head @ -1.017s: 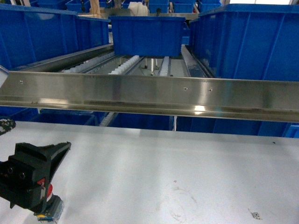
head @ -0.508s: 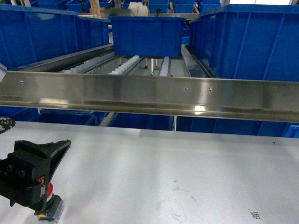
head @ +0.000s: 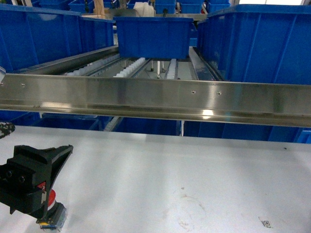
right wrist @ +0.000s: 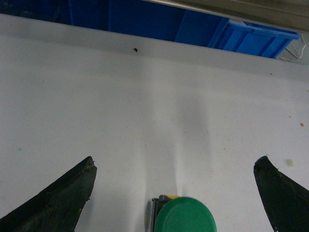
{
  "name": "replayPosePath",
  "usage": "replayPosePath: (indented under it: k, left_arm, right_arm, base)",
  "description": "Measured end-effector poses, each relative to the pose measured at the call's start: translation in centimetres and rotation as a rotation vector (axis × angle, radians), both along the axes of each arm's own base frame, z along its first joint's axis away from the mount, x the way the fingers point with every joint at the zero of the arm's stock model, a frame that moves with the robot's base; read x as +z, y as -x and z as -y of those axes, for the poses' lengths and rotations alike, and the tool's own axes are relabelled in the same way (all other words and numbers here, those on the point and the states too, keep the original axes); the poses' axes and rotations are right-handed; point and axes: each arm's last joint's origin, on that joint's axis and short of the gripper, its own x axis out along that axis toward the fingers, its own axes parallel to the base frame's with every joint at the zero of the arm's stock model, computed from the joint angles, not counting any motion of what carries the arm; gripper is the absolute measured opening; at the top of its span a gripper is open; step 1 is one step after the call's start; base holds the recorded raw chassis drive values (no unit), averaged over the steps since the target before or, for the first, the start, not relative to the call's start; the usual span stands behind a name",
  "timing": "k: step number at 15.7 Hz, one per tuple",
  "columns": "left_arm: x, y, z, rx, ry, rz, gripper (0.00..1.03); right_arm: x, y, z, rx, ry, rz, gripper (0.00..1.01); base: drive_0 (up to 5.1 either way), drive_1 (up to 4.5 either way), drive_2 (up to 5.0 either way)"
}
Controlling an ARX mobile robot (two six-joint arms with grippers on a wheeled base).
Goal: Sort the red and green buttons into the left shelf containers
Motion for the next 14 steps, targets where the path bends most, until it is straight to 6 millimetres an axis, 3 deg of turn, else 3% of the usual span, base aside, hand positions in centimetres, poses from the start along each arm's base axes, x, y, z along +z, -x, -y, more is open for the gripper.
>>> replayPosePath:
  k: [4,7,9,14]
  left_arm:
    - [0.0,0.0,0.0,0.001,0.001,0.0,0.98]
    - [0.0,0.0,0.0,0.001,0.001,0.0,0.98]
    - [0.0,0.0,0.0,0.001,0.001,0.0,0.98]
    - [0.0,0.0,0.0,0.001,0.001,0.0,0.98]
  right_arm:
    - [-0.9,-1.4,0.3,-0.009,0.029,-0.018,0.98]
    - [-4.6,-1.4,1.7,-0.062,0.003,-0.175,0.98]
    - [-5.8,-1.3,1.8,-0.068,0.008,-0.202,0.79]
    - [-5.7,-1.4,1.9,-0.064,0.016,-0.178,0.3]
  base:
    - [0.0,0.0,0.0]
    - [0.0,0.0,0.0]
    - [0.0,0.0,0.0]
    - [0.0,0.0,0.0]
